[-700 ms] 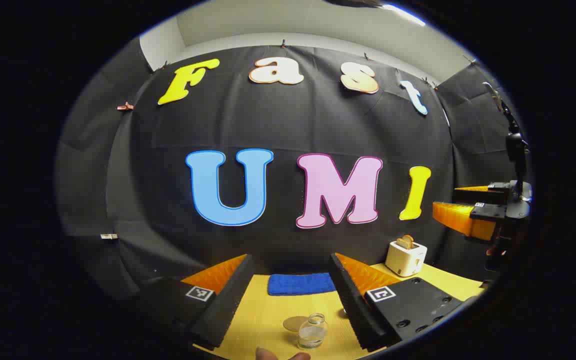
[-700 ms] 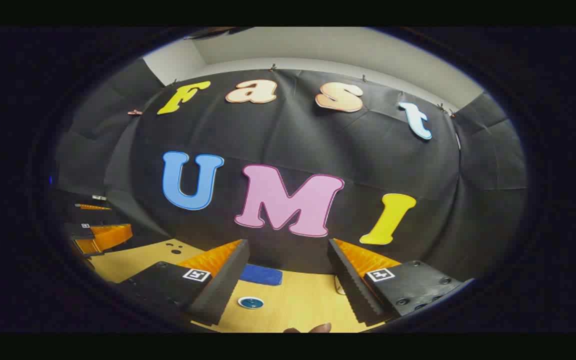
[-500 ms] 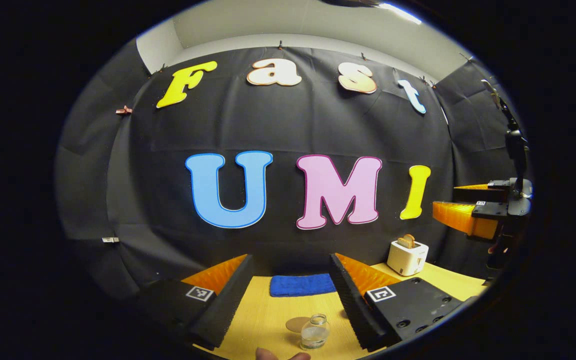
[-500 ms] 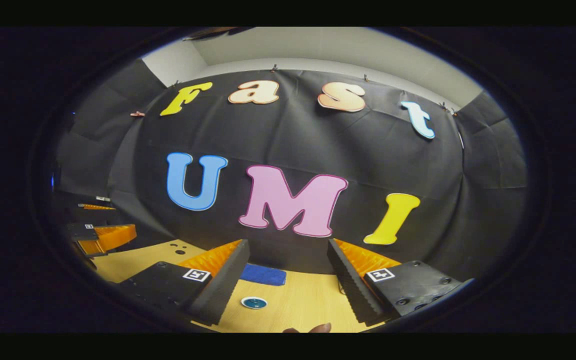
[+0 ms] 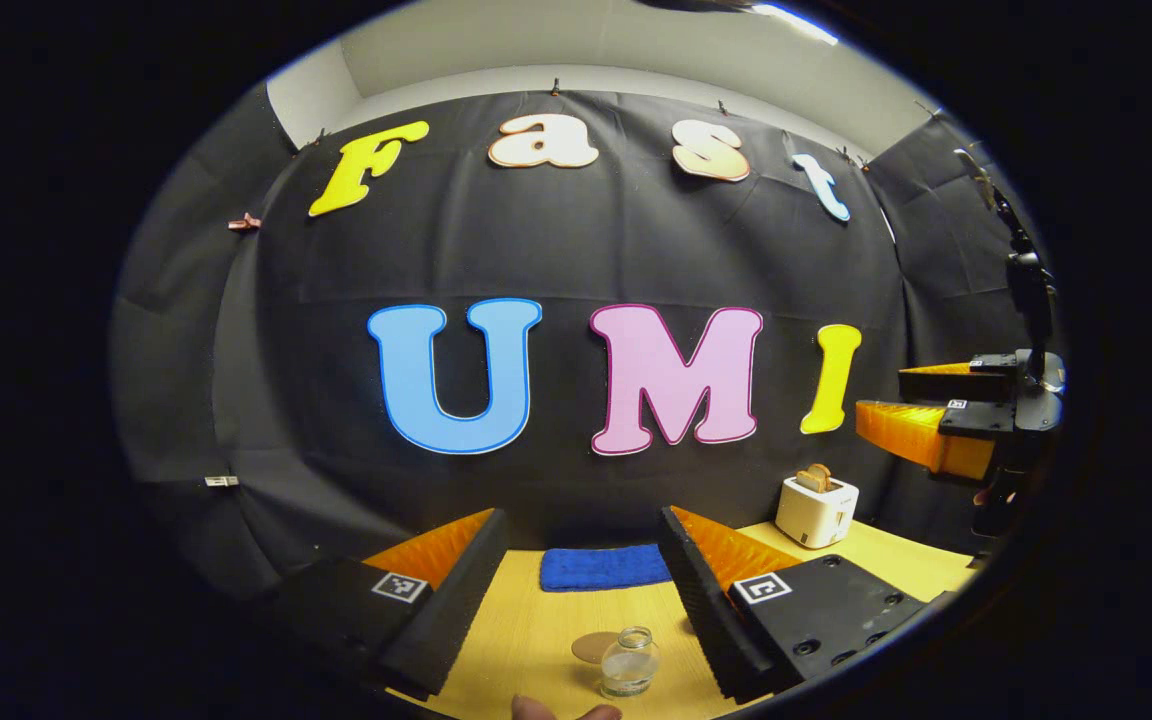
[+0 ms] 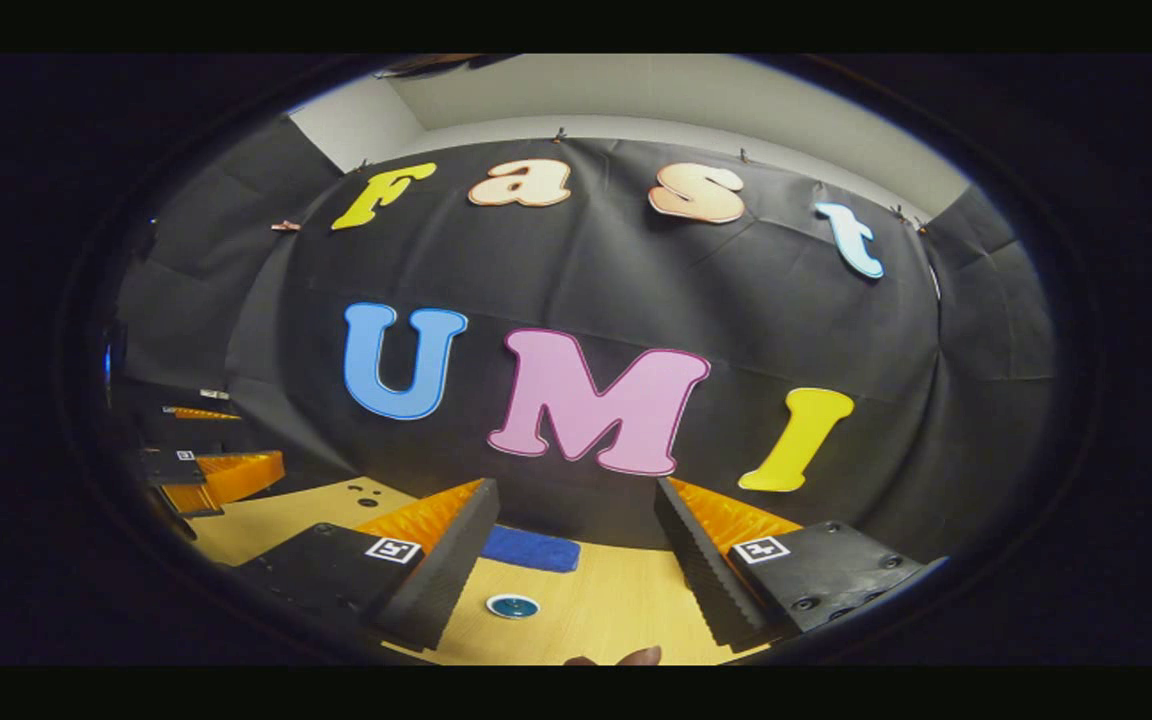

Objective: Open the teacup lid with one hand, grasp the water bottle and pour water into the teacup with the other hand; after pouring, place the water bottle on the coaster and then close the teacup lid.

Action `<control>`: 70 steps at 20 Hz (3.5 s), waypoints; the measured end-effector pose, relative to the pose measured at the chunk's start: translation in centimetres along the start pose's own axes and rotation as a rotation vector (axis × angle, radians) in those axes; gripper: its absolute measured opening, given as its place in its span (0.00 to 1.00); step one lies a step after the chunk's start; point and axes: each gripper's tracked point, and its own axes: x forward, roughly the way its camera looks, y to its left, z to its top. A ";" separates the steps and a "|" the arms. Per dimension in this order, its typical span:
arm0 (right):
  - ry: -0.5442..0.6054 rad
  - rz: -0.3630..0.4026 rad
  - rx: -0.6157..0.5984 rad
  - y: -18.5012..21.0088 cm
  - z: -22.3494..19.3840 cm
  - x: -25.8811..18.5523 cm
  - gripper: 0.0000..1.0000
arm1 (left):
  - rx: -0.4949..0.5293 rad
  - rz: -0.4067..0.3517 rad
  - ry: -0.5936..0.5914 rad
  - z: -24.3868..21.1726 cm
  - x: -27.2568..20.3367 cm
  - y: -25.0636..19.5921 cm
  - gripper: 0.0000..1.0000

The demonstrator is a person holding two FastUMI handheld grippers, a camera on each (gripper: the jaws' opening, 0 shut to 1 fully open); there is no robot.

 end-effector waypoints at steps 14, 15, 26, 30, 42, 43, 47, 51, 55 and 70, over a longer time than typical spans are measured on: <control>0.079 0.094 0.016 2.2 -10.2 2.0 0.97 | 0.030 -0.027 0.104 -9.4 1.0 -2.7 0.95; 0.089 0.101 0.026 2.6 -11.9 2.3 0.97 | 0.034 -0.028 0.118 -11.0 0.9 -3.0 0.93; 0.172 0.157 0.072 5.9 -28.4 6.7 0.97 | 0.042 -0.031 0.281 -29.1 1.8 -5.8 0.94; 0.211 0.187 0.087 7.0 -32.2 8.0 0.97 | 0.040 -0.013 0.293 -32.5 3.0 -5.8 0.94; 0.362 0.268 0.122 9.2 -39.7 12.2 0.56 | -0.001 -0.004 0.290 -34.2 4.8 -6.1 0.94; 0.363 0.280 0.131 9.5 -39.7 12.3 0.47 | -0.006 0.000 0.292 -34.2 4.9 -6.0 0.94; 0.362 0.298 0.165 9.4 -39.2 12.5 0.34 | -0.002 0.004 0.302 -34.4 5.0 -6.1 0.94; 0.311 0.291 0.168 9.1 -37.5 12.6 0.34 | 0.000 0.005 0.306 -34.4 5.4 -6.1 0.94; 0.218 0.219 0.165 5.9 -33.8 12.2 0.24 | 0.006 0.006 0.308 -34.6 5.5 -6.2 0.94; 0.191 0.019 0.144 -6.1 -32.2 6.0 0.29 | 0.690 0.039 0.371 -31.2 14.2 -3.3 0.73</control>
